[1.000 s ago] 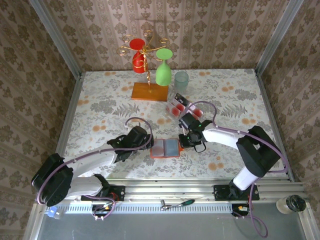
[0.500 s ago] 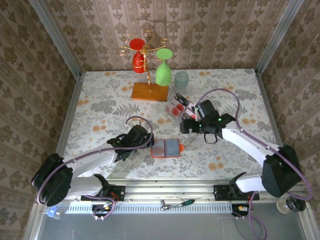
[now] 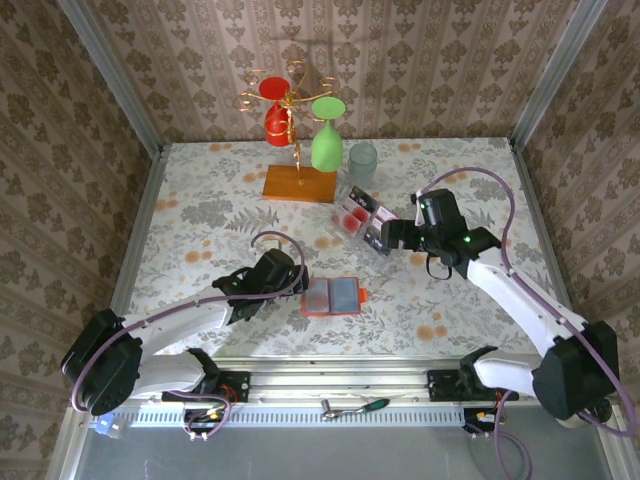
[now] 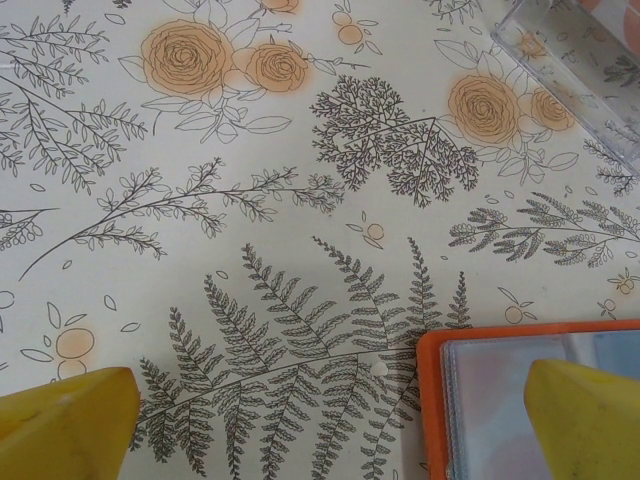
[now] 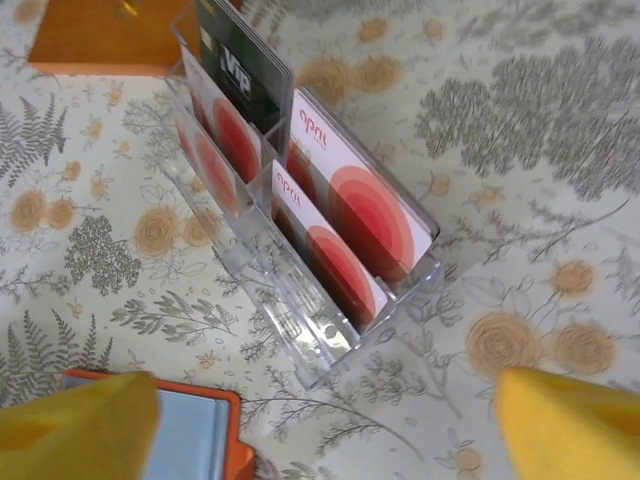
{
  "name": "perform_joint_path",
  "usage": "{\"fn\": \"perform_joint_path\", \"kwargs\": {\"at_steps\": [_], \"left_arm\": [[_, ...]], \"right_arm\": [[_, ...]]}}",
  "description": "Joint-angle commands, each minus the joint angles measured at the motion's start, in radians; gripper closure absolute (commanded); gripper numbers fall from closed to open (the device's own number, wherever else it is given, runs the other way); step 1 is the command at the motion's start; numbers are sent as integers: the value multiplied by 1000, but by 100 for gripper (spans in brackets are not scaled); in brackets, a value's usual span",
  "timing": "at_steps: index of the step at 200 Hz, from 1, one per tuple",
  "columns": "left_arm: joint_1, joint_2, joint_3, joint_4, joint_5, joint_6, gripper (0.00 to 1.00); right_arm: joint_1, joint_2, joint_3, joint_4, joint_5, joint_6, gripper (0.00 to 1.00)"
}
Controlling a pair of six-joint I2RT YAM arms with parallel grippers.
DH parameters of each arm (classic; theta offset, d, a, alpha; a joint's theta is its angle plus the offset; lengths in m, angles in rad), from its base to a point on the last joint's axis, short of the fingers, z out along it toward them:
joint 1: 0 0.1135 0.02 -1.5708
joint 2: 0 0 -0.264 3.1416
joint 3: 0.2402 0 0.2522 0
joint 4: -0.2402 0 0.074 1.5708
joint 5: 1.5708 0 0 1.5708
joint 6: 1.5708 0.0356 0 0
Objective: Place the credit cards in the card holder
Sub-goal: Pick up the credit card from the storage box.
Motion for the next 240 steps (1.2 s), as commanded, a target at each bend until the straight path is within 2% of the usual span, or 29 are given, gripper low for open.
{"fn": "perform_joint_path", "kwargs": {"at_steps": [1,21,73,112,148,204,240], "left_arm": [[-6,-5,24,-5,-11,12,0],[-6,-4,23,-4,-10,10,0],[-8,-3,20,1,-9,10,0],[-8,-4,24,-4,-9,9,0],[-9,-5,21,-7,-10,7,0],[-8,-18,17,-9,-15,7,0],[-6,-25,12,-15,-15,4,0]], "right_arm": [[5,98,86,-82,-64,-70,27],[30,156,143,-123,-44,-104,32],[87,379,335,-265,69,-202,59],[135,503,451,-342,212,-250,65],[156,577,510,-379,272,-283,71],[159,624,512,-381,294,-298,74],[159,647,518,-382,262,-298,81]]}}
